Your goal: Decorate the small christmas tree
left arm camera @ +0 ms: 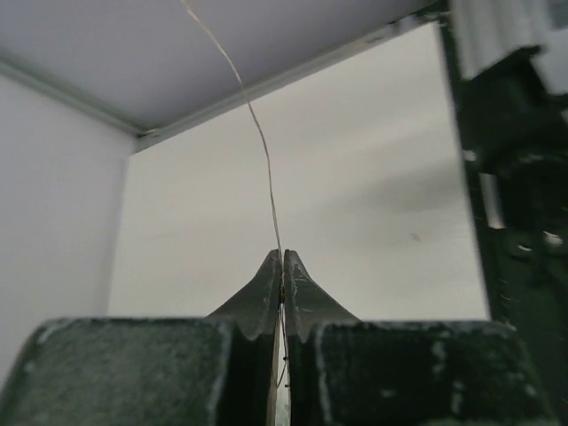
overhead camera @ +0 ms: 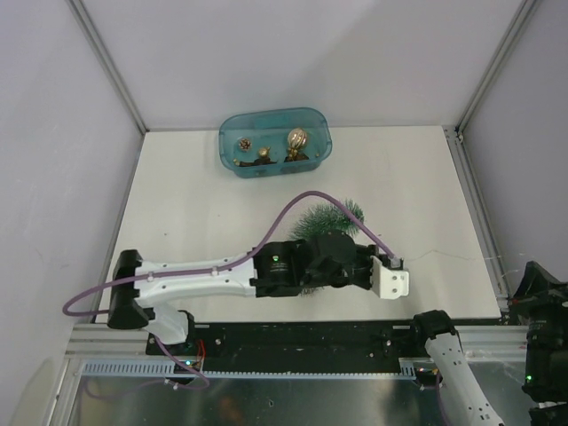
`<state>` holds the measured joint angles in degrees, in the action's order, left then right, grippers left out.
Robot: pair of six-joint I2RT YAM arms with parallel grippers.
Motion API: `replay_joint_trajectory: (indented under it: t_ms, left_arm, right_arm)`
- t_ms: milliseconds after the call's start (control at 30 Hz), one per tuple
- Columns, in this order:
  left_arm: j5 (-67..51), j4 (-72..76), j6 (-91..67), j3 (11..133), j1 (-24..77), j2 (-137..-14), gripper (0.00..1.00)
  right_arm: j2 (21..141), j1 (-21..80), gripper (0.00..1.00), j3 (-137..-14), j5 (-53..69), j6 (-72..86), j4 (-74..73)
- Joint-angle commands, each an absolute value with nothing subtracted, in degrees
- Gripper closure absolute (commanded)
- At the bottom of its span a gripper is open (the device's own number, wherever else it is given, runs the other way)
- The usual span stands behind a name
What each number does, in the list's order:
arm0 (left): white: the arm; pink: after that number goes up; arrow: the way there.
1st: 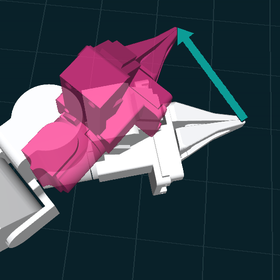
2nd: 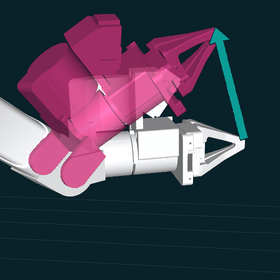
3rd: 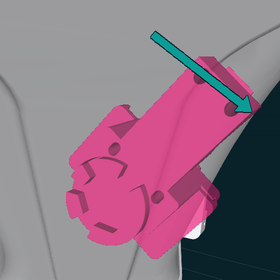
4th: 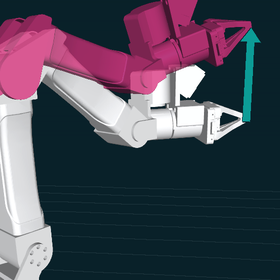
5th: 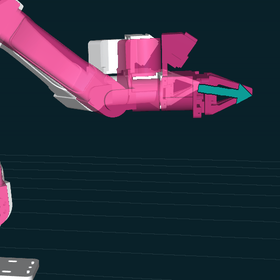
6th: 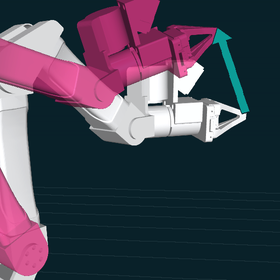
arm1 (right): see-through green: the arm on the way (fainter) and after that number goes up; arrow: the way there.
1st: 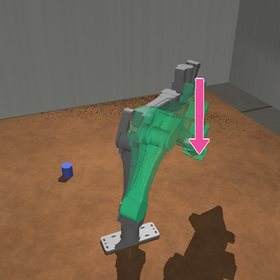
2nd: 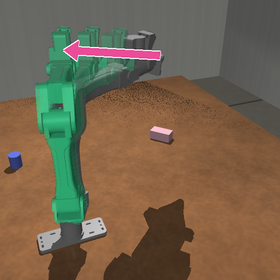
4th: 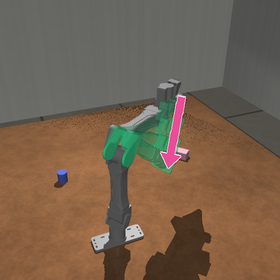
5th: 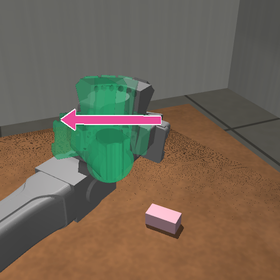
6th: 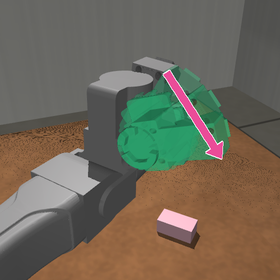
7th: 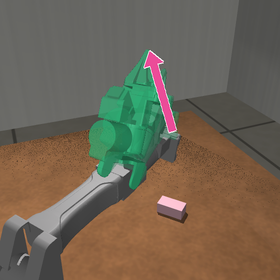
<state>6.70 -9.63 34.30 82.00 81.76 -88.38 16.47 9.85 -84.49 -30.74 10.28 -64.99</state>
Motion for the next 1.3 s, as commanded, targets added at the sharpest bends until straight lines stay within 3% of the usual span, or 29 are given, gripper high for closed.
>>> replay_joint_trajectory:
  t_ms: [0, 200, 467, 800, 1267]
  left_arm:
    - [-8.71, -25.74, 27.82, 84.65, 81.99, -83.51, 0.97]
    - [-17.33, -35.18, 25.41, 84.97, 79.69, -80.83, 0.94]
    - [-19.94, -37.54, 23.83, 77.34, 71.62, -71.02, 0.91]
    - [-14.73, -32.03, 23.33, 68.92, 66.15, -59.74, 0.88]
    - [-11.28, -22.51, 23.80, 58.22, 65.79, -51.04, 0.89]
  right_arm:
    - [19.64, 11.37, 1.00, -84.07, -31.74, 7.87, -60.74]
    - [21.70, 12.92, 1.00, -83.83, -32.99, 7.07, -58.39]
    - [25.21, 13.41, 1.00, -82.67, -27.54, 7.44, -52.95]
    - [32.50, 9.24, 1.00, -79.93, -0.70, 7.43, -36.65]
    - [42.09, 5.29, 1.00, -78.66, 34.19, 15.59, -10.61]
